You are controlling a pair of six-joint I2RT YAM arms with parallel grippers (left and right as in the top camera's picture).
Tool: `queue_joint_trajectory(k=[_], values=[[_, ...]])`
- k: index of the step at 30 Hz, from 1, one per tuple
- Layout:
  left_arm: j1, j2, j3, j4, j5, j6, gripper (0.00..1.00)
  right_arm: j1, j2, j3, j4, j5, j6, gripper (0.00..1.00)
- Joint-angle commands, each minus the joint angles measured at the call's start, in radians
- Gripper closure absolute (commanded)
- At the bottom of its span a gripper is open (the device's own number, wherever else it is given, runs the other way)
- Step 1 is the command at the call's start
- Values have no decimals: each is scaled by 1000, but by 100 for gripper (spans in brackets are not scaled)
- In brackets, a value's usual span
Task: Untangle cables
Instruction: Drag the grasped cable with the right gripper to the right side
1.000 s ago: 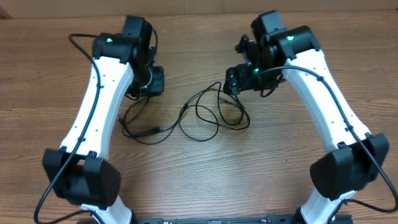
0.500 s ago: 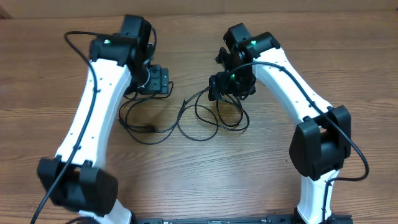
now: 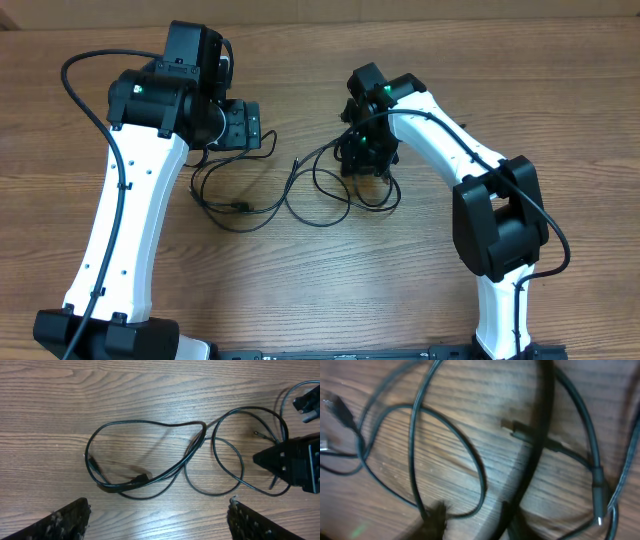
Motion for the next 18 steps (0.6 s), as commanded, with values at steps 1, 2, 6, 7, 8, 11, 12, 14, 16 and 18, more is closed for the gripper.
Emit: queue_joint_trajectory(k=[1,2,6,7,8,11,12,14,16,18], values=[[2,-25,16,0,-5,-13,11,-1,4,-5,-6,-6,17,96],[3,-25,16,0,-6,-13,12,-2,4,-2,-14,-7,17,96],[4,-25,16,0,-6,-13,12,-14,-1,69,-120,-44,-15,96],[4,-25,16,0,-6,-13,12,-19,-5,97,-146,-64,-37,96],[4,-25,16,0,-6,-13,11,-27,-15,131,-172,-77,-51,96],[4,-25,16,0,-6,-13,11,-60,-48,268,-247,-76,-52,96],[4,-25,16,0,-6,-13,11,-68,-55,305,-262,-75,-52,96],[3,-25,16,1,-6,-13,11,-94,-76,414,-307,-65,-52,96],[4,-25,16,1,-6,-13,11,-124,-98,543,-353,-29,-51,96],[4,-25,16,1,-6,-13,11,-159,-120,694,-397,42,-52,96]])
